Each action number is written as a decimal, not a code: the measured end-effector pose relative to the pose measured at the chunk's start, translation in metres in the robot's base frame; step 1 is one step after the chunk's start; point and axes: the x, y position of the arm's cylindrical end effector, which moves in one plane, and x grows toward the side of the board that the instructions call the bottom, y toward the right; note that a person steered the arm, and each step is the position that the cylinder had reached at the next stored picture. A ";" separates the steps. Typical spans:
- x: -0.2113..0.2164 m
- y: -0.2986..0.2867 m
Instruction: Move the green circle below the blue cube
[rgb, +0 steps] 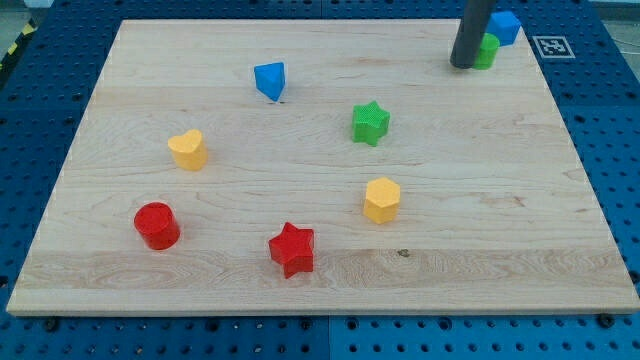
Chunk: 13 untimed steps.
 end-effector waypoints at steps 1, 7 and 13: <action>0.000 0.005; -0.019 -0.039; -0.019 0.028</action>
